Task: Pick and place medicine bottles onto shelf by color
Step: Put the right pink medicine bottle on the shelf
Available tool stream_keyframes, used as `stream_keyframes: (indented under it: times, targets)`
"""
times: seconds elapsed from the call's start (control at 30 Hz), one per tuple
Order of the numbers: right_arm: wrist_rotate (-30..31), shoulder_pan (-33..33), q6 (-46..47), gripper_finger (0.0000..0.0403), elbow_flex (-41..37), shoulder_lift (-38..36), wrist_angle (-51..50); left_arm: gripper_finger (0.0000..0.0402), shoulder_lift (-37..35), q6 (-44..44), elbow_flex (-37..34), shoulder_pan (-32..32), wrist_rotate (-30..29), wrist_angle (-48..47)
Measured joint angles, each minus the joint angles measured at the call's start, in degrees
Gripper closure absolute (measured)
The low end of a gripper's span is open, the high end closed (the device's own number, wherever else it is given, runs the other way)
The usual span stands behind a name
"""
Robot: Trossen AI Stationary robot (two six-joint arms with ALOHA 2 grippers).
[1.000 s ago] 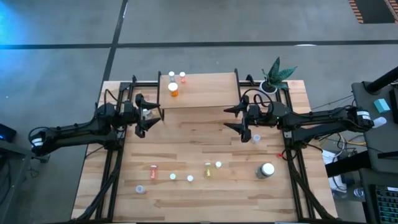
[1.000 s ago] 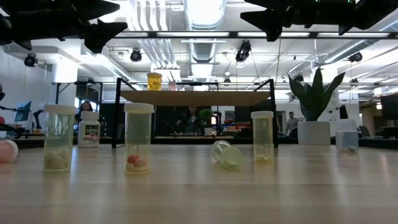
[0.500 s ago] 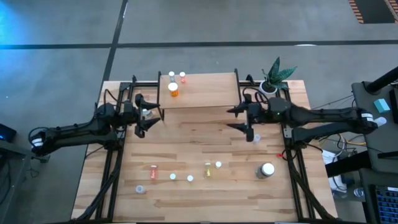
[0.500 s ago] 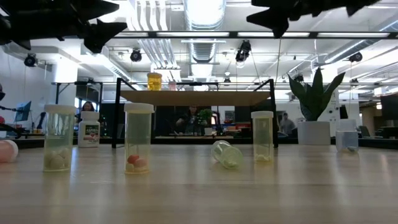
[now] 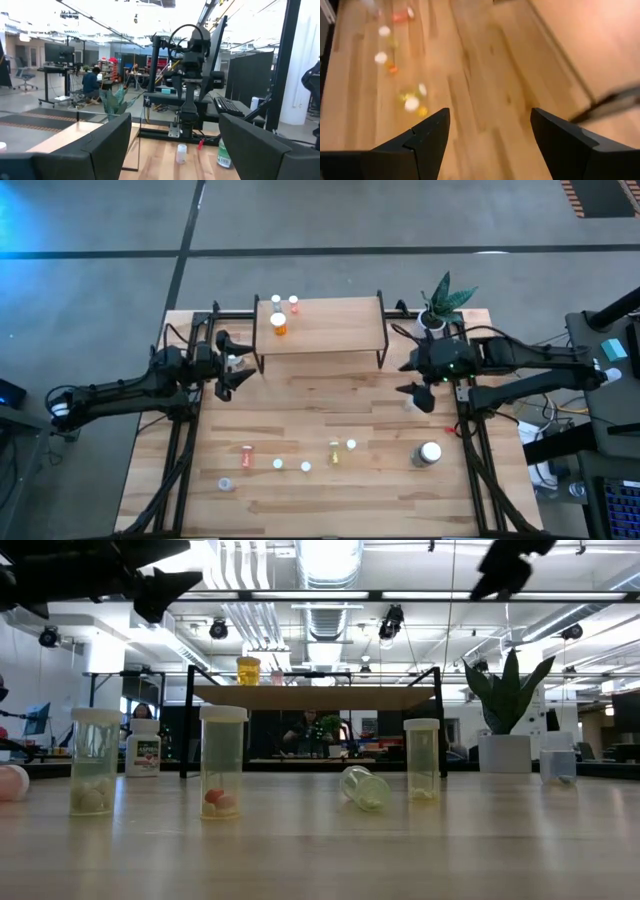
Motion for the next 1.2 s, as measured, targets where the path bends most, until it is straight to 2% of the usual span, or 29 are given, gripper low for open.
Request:
stream_keyframes:
  times: [0.2, 0.4, 0.5, 0.77, 0.97, 1.2]
  targets:
    - [2.4, 4.2, 11.3, 0.0136, 2.8, -0.5, -12.2, 0.0116, 1.4, -0.3, 0.0, 0.0, 0.0, 0.4]
    - [5.9, 8.0, 21.8, 0.0136, -1.8, -2.1, -17.8, 0.0116, 2.1, -1.5, 0.0, 0.0, 0.0, 0.6]
    - [6.6, 9.0, 24.9, 0.0136, -5.5, -2.5, -17.4, 0.0116, 2.0, -1.5, 0.0, 0.0, 0.0, 0.6]
    - [14.4, 9.1, 30.5, 0.0136, -18.2, -1.6, -14.3, 0.0116, 2.1, -1.6, -0.1, 0.0, 0.1, 0.8]
    - [11.7, 8.7, 32.6, 0.0136, -24.8, -1.7, -5.8, 0.0116, 2.3, -1.4, -0.1, 0.0, 0.1, 2.5]
    - [11.5, 7.0, 31.8, 0.0136, -28.8, -2.0, -0.8, 0.0116, 3.4, -1.2, -0.1, 0.0, 0.1, 3.4]
